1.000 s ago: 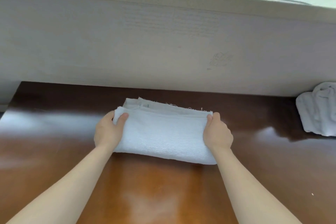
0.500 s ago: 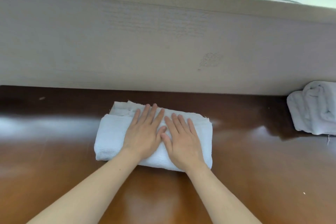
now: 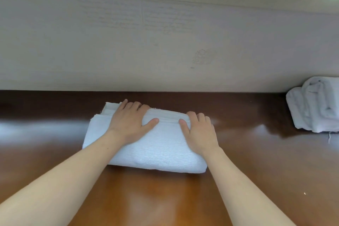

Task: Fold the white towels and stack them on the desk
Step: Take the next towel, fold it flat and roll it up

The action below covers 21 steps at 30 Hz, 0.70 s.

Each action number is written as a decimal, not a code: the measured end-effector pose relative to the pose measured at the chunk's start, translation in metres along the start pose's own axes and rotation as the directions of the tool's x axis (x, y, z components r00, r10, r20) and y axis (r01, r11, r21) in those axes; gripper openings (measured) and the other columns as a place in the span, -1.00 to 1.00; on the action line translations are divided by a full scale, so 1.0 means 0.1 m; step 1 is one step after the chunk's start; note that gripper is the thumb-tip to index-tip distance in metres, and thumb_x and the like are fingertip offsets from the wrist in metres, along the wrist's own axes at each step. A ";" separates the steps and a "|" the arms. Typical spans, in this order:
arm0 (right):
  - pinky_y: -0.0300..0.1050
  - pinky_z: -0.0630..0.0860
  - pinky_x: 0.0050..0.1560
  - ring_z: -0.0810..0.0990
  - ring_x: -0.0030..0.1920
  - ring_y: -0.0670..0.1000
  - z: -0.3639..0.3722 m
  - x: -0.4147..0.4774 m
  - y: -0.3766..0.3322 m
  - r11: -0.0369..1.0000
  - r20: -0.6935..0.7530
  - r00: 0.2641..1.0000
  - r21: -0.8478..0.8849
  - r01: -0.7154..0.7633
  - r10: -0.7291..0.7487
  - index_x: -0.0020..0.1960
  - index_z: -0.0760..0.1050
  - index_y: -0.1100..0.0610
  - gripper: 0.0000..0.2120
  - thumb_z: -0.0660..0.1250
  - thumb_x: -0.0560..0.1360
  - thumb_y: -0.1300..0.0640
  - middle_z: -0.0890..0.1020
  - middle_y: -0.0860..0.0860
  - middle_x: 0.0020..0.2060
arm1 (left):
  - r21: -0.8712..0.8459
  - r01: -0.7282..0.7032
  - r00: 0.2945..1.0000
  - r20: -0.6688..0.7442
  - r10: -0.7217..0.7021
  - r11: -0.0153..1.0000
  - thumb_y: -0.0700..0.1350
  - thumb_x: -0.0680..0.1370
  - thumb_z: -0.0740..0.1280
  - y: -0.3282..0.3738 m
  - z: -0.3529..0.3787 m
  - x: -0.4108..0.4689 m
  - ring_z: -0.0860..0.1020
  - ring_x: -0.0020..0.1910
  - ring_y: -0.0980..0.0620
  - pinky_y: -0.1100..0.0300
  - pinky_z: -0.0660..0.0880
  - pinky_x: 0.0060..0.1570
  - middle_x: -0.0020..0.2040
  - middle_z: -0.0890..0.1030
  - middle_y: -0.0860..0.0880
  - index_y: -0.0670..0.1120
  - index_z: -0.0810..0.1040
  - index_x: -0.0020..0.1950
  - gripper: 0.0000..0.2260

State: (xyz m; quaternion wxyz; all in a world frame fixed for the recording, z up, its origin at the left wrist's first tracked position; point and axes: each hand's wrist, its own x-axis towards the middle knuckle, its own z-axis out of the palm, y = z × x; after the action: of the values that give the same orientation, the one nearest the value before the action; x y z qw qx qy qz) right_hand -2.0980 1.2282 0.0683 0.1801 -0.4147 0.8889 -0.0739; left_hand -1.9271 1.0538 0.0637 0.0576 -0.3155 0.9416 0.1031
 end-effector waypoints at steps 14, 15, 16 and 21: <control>-0.07 0.56 -0.19 0.48 -0.14 0.06 -0.63 -0.18 0.21 0.933 -0.457 0.879 0.240 0.269 -0.136 0.17 0.35 0.02 -0.57 0.28 0.48 -0.25 0.36 0.04 0.03 | 0.185 -0.198 0.896 -0.364 0.254 0.963 0.61 0.36 0.00 0.30 -0.69 0.06 0.59 -0.13 -0.13 -0.01 0.37 -0.06 -0.10 0.63 -0.05 -0.11 0.61 0.09 -0.13; -0.10 0.53 -0.23 0.47 -0.16 0.08 -0.70 -0.24 0.27 0.917 -0.566 0.804 0.197 0.348 -0.184 0.14 0.34 0.04 -0.58 0.33 0.46 -0.21 0.34 0.06 0.01 | 0.240 -0.226 0.822 -0.473 0.317 0.944 0.57 0.38 0.12 0.37 -0.73 0.03 0.58 -0.19 -0.15 -0.02 0.37 -0.10 -0.15 0.62 -0.08 -0.13 0.62 0.07 -0.20; -0.11 0.50 -0.24 0.44 -0.16 0.10 -0.71 -0.31 0.37 0.901 -0.637 0.731 0.128 0.414 -0.245 0.12 0.33 0.07 -0.58 0.41 0.44 -0.12 0.31 0.05 -0.01 | 0.287 -0.225 0.758 -0.549 0.352 0.931 0.51 0.40 0.23 0.44 -0.75 -0.04 0.56 -0.22 -0.14 -0.02 0.38 -0.12 -0.18 0.60 -0.08 -0.14 0.63 0.08 -0.26; 0.00 0.44 -0.15 0.31 -0.15 0.09 -0.19 -0.88 0.87 0.940 -0.468 0.845 0.080 0.332 -0.258 -0.05 0.34 0.09 -0.67 0.43 0.37 0.36 0.33 0.06 -0.15 | 0.260 -0.214 0.760 -0.562 0.328 0.942 -0.06 0.53 0.37 0.77 0.04 -0.86 0.53 -0.28 -0.12 0.05 0.34 -0.21 -0.18 0.54 -0.06 -0.11 0.54 0.25 -0.69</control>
State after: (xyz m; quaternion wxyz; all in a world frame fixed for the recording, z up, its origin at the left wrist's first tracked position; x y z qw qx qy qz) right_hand -2.1152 1.3511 0.0845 -0.0121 -0.5026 0.8229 -0.2648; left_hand -1.9054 1.1652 0.0865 -0.2292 -0.1852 0.9523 -0.0796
